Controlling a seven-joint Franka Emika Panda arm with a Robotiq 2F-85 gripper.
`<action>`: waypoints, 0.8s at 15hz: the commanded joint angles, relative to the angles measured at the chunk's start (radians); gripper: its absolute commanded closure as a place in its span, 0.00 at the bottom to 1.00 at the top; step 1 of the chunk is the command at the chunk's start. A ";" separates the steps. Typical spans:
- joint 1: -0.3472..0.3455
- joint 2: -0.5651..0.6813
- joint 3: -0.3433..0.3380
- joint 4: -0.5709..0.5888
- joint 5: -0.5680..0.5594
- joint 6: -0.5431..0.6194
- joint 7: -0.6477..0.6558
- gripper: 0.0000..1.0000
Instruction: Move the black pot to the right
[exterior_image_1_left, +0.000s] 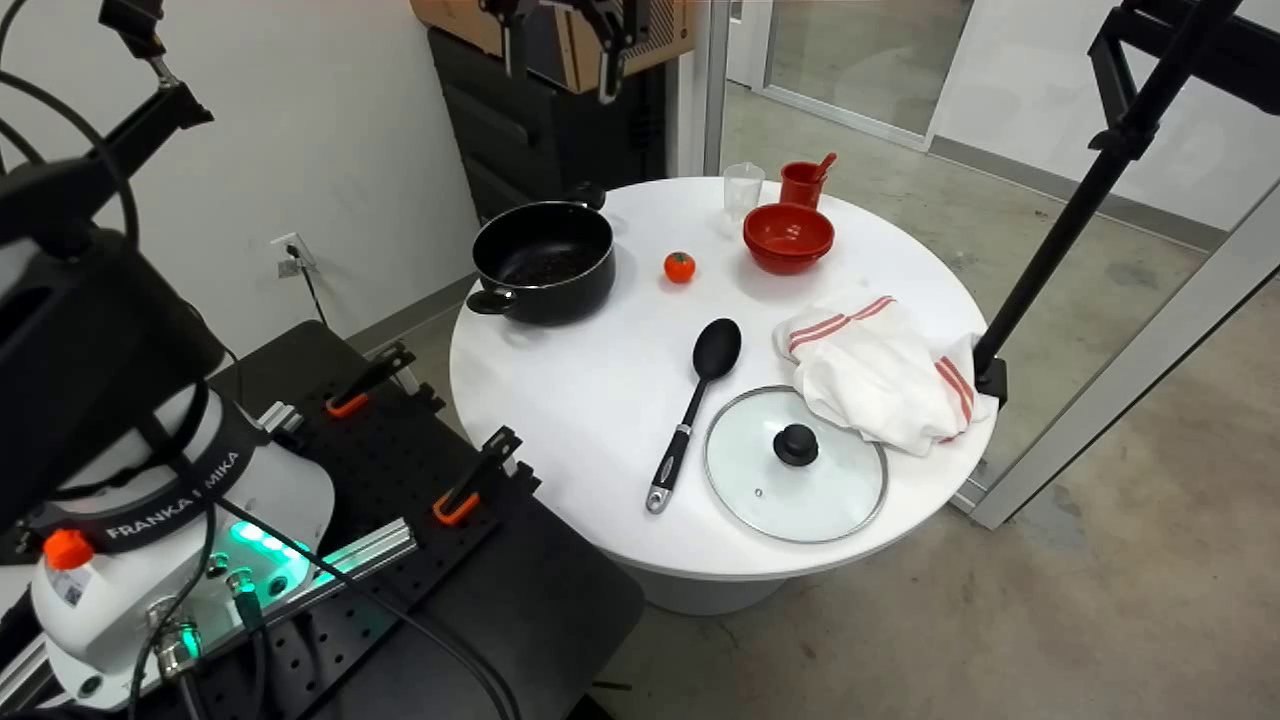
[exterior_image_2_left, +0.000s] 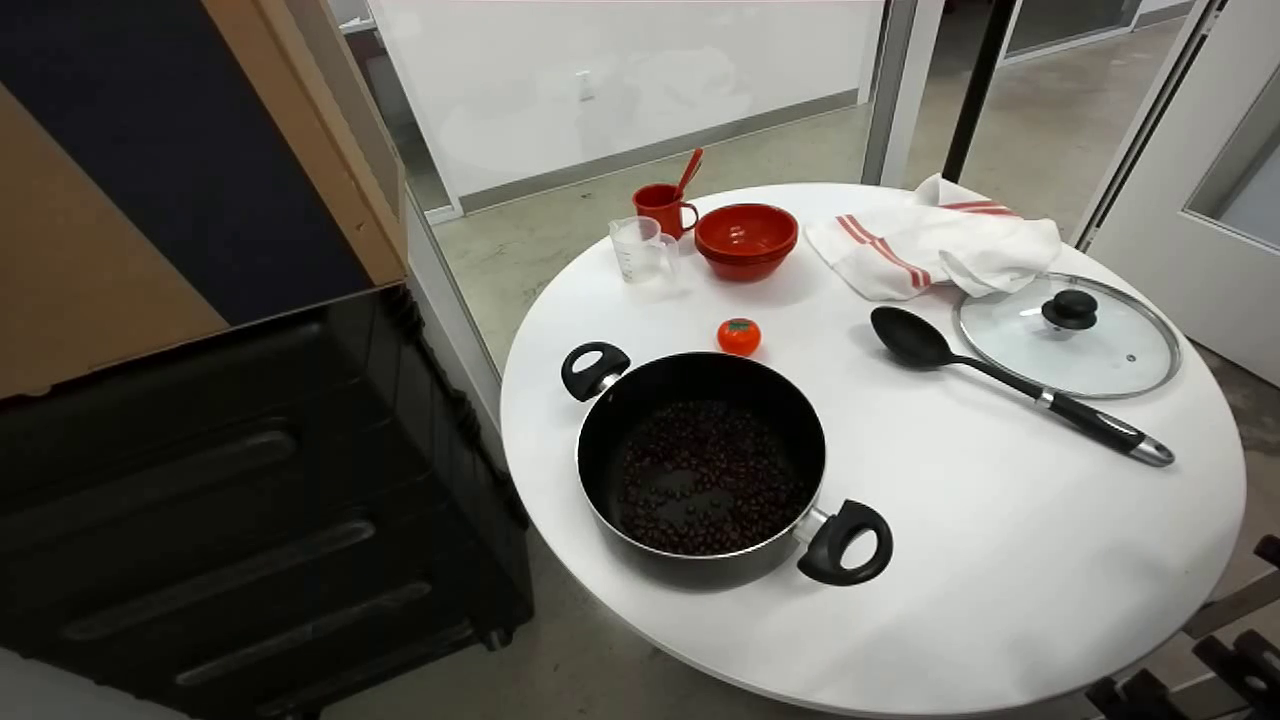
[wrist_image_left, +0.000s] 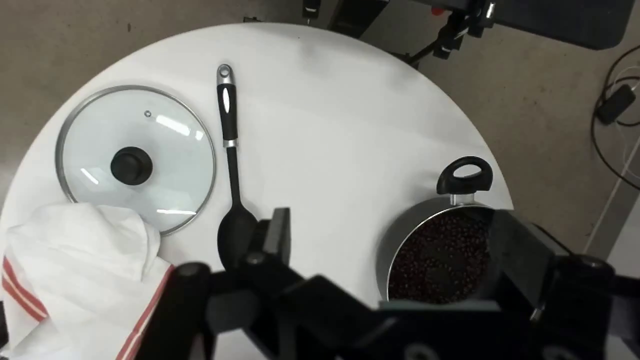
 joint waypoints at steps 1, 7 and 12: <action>0.004 -0.080 -0.001 -0.161 0.000 0.164 -0.080 0.00; 0.024 -0.079 0.001 -0.441 -0.009 0.637 -0.155 0.00; 0.028 -0.064 -0.005 -0.434 -0.005 0.620 -0.144 0.00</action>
